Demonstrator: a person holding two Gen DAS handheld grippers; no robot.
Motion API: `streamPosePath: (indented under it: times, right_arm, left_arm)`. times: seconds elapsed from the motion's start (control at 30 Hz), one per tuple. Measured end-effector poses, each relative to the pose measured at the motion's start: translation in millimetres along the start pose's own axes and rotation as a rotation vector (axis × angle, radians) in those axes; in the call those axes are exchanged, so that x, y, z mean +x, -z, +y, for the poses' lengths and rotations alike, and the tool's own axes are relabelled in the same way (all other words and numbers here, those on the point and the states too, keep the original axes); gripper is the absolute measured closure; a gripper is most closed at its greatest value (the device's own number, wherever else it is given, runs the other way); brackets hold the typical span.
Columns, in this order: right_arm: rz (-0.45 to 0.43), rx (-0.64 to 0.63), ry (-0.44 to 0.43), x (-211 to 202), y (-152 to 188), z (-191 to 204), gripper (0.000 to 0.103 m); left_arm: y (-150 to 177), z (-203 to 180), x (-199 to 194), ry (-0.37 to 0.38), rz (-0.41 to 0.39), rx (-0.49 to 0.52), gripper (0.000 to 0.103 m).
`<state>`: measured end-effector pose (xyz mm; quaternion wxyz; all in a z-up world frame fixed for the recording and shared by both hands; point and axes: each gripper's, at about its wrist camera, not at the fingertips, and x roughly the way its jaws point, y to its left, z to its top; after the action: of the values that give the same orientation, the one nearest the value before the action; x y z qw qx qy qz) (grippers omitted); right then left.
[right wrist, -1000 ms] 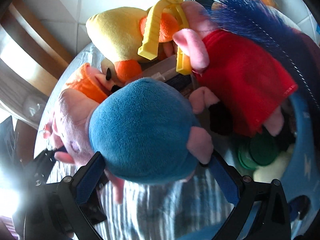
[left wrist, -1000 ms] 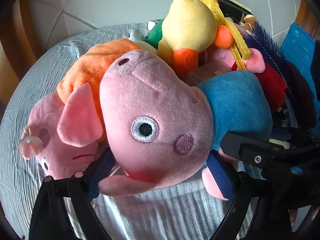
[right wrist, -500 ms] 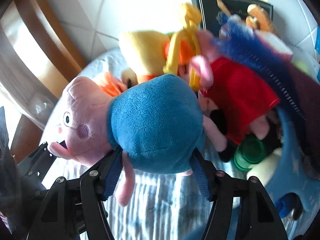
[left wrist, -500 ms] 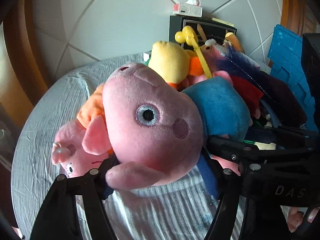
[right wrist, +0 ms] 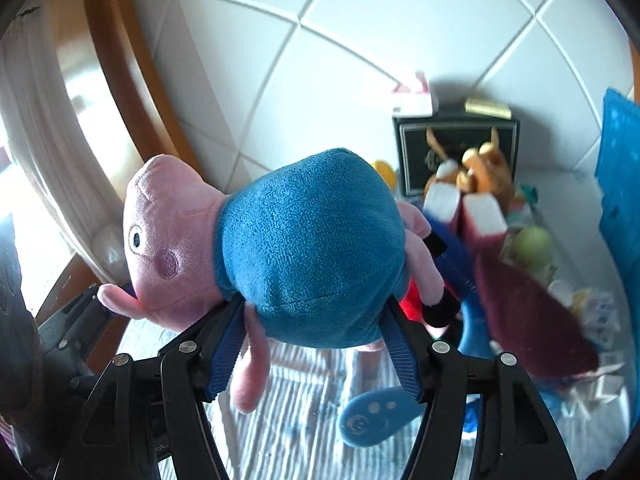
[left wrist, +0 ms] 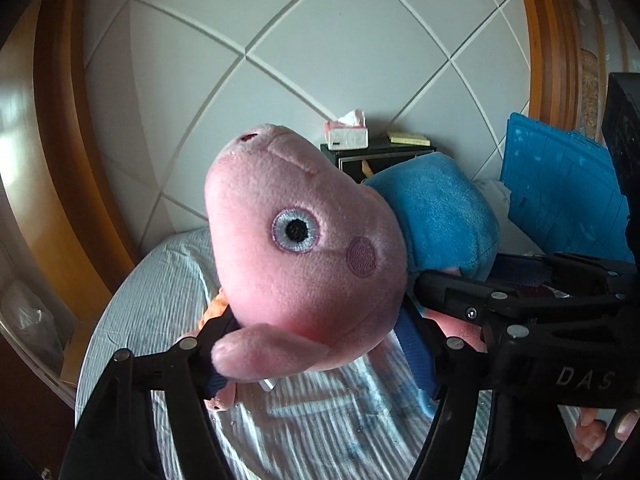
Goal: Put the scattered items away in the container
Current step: 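Lift the pig plush and carry it over the blue bin with both grippers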
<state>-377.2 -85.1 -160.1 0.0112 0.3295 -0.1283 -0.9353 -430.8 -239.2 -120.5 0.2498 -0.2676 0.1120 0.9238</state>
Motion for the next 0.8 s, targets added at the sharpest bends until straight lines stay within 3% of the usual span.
streamPosePath:
  times: [0.17, 0.5, 0.8]
  right_arm:
    - [-0.092, -0.013, 0.032, -58, -27, -1, 0.038]
    - [-0.279, 0.02, 0.221, -177, -57, -35, 0.036]
    - [-0.358, 0.087, 0.341, -276, -69, -154, 0.035]
  left_arm:
    - [-31, -29, -44, 0.018, -0.087, 0.034, 0.033]
    - [-98, -107, -100, 0.198, -0.259, 0.136, 0.032]
    - [-148, -261, -107, 0.33, -0.322, 0.238, 0.032]
